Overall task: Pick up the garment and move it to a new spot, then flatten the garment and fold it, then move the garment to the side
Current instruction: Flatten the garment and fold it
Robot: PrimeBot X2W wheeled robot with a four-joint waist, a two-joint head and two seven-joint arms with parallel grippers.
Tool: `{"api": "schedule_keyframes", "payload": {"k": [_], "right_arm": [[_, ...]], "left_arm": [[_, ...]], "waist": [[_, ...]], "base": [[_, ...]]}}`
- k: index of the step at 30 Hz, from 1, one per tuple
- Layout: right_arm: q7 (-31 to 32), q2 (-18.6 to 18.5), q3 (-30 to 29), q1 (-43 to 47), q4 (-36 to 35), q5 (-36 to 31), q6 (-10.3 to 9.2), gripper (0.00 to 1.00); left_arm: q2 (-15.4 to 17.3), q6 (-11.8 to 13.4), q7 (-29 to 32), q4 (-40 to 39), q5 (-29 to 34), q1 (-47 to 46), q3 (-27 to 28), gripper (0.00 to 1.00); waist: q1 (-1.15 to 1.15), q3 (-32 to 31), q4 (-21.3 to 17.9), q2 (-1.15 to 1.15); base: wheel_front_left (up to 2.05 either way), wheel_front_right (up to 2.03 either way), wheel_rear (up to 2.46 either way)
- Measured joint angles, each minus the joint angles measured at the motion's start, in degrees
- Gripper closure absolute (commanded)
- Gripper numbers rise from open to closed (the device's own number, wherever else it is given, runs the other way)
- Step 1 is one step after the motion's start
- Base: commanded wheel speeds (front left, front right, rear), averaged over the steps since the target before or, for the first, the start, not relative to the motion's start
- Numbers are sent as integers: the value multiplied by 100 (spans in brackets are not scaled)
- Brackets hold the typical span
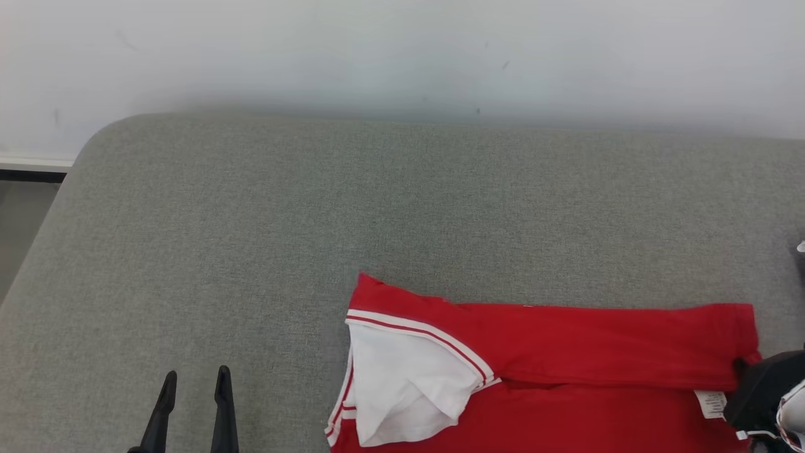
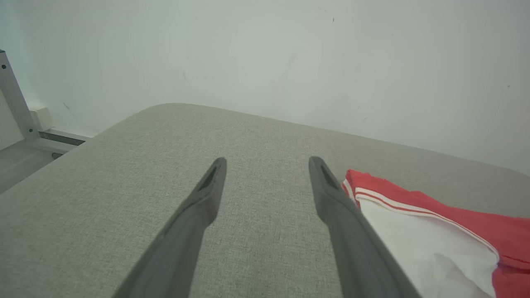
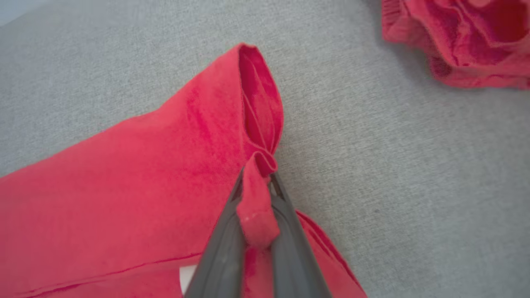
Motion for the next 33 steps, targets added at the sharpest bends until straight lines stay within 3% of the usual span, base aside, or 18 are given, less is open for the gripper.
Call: {"api": "schedule_keyframes", "payload": {"k": [19, 26, 33], "right_arm": [[336, -124, -1054, 693, -1757, -349, 0, 100], [602, 73, -466, 983, -2305, -212, 0, 100], [710, 210, 627, 1217, -2577, 107, 0, 100]], "left_arm": [[0, 0, 0, 40, -90, 254, -3, 0], [1, 0, 0, 62, -149, 329, -13, 0], [1, 0, 0, 85, -176, 338, 5, 0]], "waist": [[-1, -448, -265, 0], [-1, -576, -273, -1], [-1, -609, -272, -1]], "base": [[0, 0, 0], [0, 0, 0], [0, 0, 0]]}}
